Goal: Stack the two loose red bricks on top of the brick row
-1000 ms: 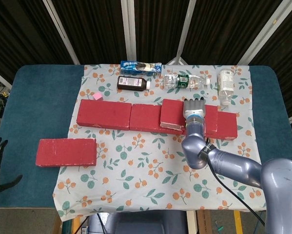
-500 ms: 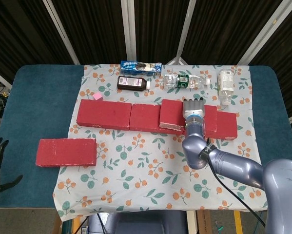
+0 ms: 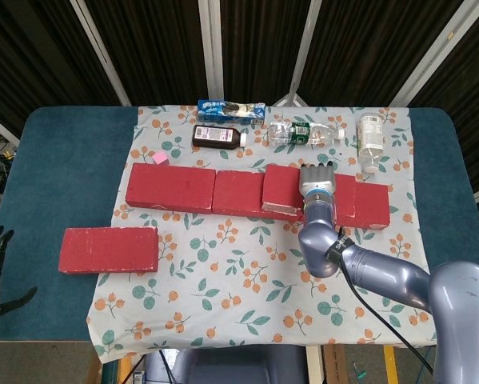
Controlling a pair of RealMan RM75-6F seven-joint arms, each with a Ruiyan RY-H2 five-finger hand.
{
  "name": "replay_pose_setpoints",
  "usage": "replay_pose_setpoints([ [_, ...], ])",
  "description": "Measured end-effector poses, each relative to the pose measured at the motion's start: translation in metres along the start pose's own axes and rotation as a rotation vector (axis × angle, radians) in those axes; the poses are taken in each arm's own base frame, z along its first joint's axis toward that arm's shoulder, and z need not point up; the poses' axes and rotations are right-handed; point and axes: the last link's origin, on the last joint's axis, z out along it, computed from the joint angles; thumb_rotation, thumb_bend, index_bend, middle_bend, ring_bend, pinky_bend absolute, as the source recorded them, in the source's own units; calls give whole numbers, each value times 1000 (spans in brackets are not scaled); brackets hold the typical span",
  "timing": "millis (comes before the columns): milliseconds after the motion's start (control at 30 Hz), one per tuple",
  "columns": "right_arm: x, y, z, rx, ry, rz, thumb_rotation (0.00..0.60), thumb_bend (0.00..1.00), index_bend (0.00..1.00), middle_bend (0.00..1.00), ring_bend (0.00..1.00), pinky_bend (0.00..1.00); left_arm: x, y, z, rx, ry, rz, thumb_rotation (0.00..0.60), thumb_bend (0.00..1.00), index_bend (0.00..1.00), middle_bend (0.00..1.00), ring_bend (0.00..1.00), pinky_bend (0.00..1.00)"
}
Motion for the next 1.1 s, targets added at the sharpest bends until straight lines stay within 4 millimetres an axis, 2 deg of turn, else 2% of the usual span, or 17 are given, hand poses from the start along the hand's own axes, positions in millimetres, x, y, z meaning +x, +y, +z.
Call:
replay_pose_setpoints([
  [200, 1, -1, -1, 2, 3, -3, 600, 187, 318, 295, 112, 0, 0, 0, 0, -1, -2, 2, 600, 0, 65, 0, 0, 57],
  [367, 1, 0, -1, 2, 1, 1, 600, 187, 183, 257, 98, 0, 0, 0, 0, 0, 2, 1, 600, 0, 65, 0, 0, 57],
  [700, 0, 0, 0, 6, -5, 9, 600, 187, 18, 137, 27, 0, -1, 0, 0, 1, -1, 3, 600, 0, 65, 0, 0, 57],
  [1100, 2, -2, -2, 7, -9, 29, 600, 186, 0, 16, 0, 0, 0, 0, 0, 1, 0, 3, 600, 0, 68, 0, 0, 57],
])
